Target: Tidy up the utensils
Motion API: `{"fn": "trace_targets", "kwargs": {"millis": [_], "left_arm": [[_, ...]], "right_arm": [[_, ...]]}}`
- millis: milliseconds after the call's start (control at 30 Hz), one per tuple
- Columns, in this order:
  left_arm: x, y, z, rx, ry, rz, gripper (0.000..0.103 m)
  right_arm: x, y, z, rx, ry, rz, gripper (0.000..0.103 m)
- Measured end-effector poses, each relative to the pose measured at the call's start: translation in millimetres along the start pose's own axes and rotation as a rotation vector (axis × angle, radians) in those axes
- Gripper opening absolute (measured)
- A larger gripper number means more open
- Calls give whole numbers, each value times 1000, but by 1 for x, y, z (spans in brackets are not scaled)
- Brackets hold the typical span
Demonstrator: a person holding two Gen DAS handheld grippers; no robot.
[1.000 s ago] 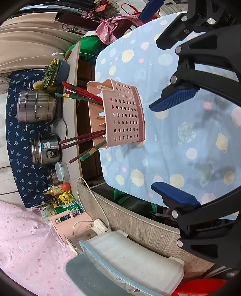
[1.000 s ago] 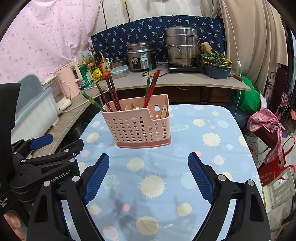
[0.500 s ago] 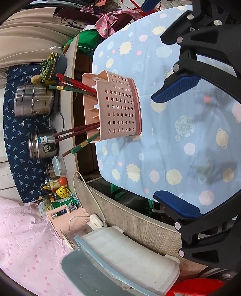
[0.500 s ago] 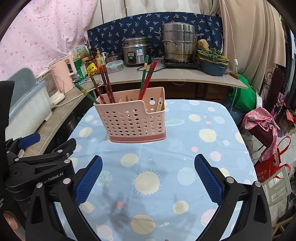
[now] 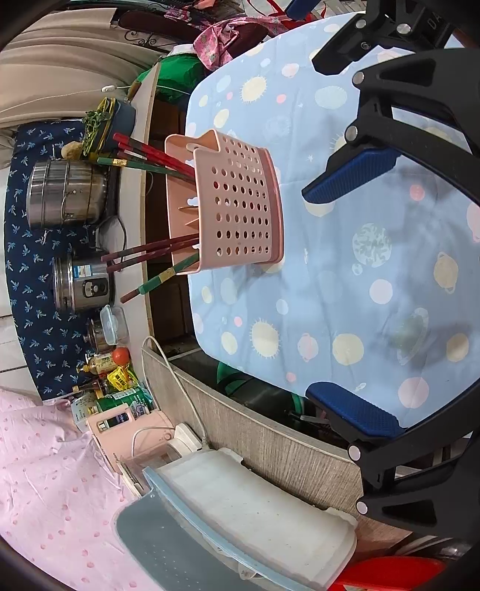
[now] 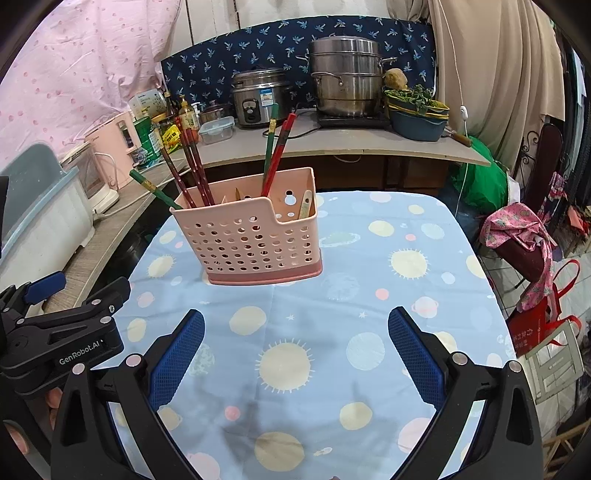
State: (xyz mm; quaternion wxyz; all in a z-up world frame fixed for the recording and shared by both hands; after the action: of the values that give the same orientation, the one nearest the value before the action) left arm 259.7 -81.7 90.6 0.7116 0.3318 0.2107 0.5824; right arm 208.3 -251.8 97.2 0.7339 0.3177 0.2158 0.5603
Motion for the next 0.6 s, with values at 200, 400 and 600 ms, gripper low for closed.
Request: {"fn": "trace_targets", "kwargs": {"millis": [200,400,600], "left_arm": [[-1,-2,2,2,-1,4,93],[-1,-6,6,3,3,4,94],[-2,-8,7,3,0,6,94]], "right_arm": [[0,-3,2,2,0,2,96],[1,-6,6,1,0,7,96],[5,-10,9,3,4,11,96]]}}
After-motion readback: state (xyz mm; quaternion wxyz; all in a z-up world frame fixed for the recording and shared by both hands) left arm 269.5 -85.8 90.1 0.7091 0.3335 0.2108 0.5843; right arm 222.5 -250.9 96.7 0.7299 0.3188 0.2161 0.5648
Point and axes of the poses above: each gripper's, at about its wrist camera, not at the fingertips, and y roughly against the way its jaws point, x to its left, z to its top, the point moved 3 cm from there along -y, roughly the way its jaws point, and after that the axes turned 5 degrees about -z, right-handed, at the moved point
